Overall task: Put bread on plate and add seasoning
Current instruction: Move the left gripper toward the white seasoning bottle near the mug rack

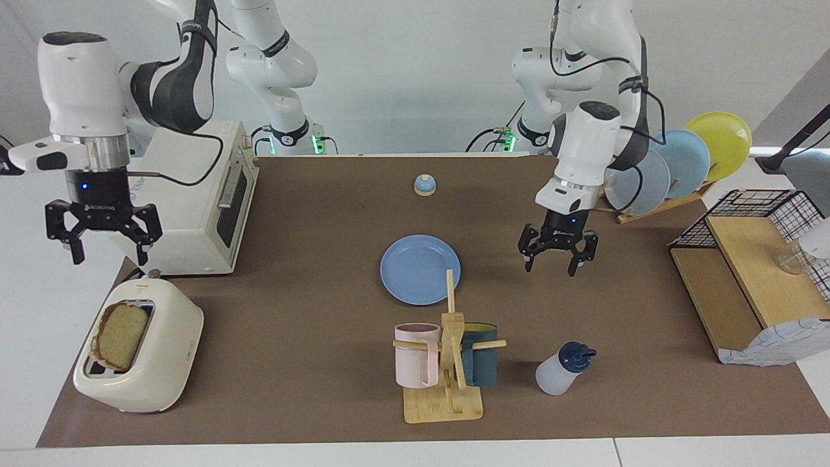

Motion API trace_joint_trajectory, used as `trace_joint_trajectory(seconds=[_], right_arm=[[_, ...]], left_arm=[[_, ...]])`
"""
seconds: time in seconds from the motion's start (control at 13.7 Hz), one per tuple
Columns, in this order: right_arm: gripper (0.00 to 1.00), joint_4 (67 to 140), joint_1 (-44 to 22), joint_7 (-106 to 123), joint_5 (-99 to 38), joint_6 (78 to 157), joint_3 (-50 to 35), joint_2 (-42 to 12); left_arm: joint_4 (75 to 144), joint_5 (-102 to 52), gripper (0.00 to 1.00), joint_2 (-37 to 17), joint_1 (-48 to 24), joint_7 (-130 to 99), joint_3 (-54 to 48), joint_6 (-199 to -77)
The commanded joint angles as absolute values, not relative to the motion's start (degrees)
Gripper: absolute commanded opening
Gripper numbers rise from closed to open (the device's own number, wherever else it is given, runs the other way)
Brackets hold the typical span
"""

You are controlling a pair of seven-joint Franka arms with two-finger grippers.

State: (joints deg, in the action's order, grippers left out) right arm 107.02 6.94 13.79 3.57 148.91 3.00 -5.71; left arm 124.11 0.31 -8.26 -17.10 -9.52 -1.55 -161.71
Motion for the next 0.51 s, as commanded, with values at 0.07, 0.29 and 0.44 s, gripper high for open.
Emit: trace_joint_trajectory(seconds=[0.07, 0.29, 0.44], right_arm=[[1.0, 98.19, 7.82, 13.36, -5.33, 152.4, 2.46, -16.15], [1.0, 97.3, 8.09, 13.62, -10.98, 152.49, 2.46, -18.1], [0.7, 97.38, 8.09, 15.02, -11.42, 152.4, 2.46, -18.11]], left_arm=[[123.14, 1.32, 1.0, -13.96, -18.19, -11.34, -0.18, -170.49], [121.04, 0.97, 1.0, -18.0, -24.75, -11.6, 7.6, -173.4], [117.27, 0.97, 1.0, -22.21, -37.11, -17.02, 20.93, -173.32]])
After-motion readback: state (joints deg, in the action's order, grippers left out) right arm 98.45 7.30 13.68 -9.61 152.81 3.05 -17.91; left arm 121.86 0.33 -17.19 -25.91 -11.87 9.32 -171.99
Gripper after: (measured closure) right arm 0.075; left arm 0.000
